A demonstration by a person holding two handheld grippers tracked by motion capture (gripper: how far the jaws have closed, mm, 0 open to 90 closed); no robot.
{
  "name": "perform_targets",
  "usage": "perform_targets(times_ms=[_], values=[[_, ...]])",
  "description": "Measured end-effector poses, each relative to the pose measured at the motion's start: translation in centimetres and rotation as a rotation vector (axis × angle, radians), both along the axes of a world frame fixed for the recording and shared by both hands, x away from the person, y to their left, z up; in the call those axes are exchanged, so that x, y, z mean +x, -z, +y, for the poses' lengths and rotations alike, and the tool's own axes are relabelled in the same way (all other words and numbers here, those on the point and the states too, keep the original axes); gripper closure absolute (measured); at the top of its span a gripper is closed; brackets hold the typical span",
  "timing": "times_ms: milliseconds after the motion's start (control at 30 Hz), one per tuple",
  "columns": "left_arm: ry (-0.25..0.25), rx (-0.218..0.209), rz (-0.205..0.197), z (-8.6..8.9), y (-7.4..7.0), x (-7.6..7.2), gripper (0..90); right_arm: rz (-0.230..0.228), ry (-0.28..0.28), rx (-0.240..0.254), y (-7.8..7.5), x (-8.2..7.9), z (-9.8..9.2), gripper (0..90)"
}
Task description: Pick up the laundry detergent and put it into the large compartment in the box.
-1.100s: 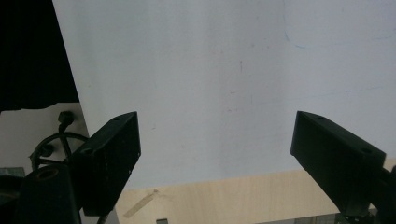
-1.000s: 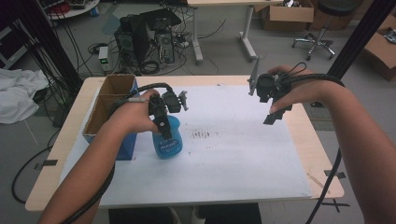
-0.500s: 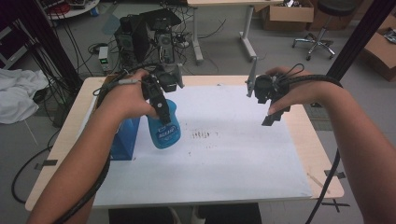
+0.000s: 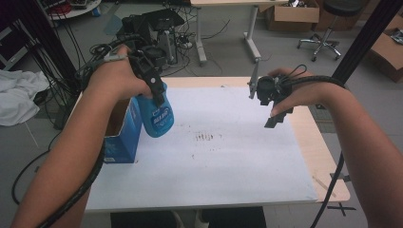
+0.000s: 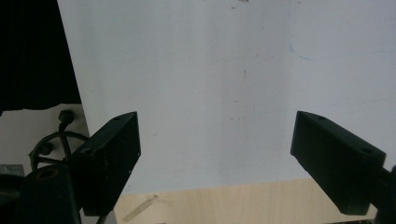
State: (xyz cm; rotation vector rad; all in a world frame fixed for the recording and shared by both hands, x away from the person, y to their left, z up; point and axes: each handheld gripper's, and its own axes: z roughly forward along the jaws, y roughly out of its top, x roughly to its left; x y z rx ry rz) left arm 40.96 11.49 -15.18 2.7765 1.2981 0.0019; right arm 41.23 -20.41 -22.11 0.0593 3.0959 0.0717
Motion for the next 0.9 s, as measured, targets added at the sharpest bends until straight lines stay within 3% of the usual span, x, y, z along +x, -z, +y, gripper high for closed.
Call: perform_targets(times_ms=[100,267,367,400,600,633,667,900], values=[[-0.036,0.0,-0.005,0.5,-0.6,0.1,38.0,0.001,-0.003,-0.005,0.0,0.0,0.1,16.0],[-0.162,0.011,0.006,2.5,-2.6,0.7,38.0,0.002,-0.011,-0.002,0.1,0.1,0.5,16.0],[-0.204,0.019,0.009,3.1,-3.1,0.9,38.0,0.004,-0.013,-0.002,0.1,0.2,0.7,16.0],[-0.254,0.024,0.009,3.8,-3.6,1.0,38.0,0.002,-0.017,-0.001,0.2,0.2,0.8,15.9],[-0.36,0.042,0.015,5.9,-5.0,1.4,38.0,0.005,-0.026,0.005,0.3,0.3,1.3,16.0],[-0.36,0.042,0.015,5.9,-5.0,1.4,38.0,0.005,-0.026,0.002,0.3,0.3,1.4,16.0],[-0.4,0.036,0.015,6.6,-5.4,1.4,38.0,0.007,-0.027,0.001,0.3,0.4,1.5,16.0],[-0.511,0.02,0.009,9.0,-6.7,1.3,38.0,0.006,-0.032,0.002,0.4,0.4,1.7,16.0]])
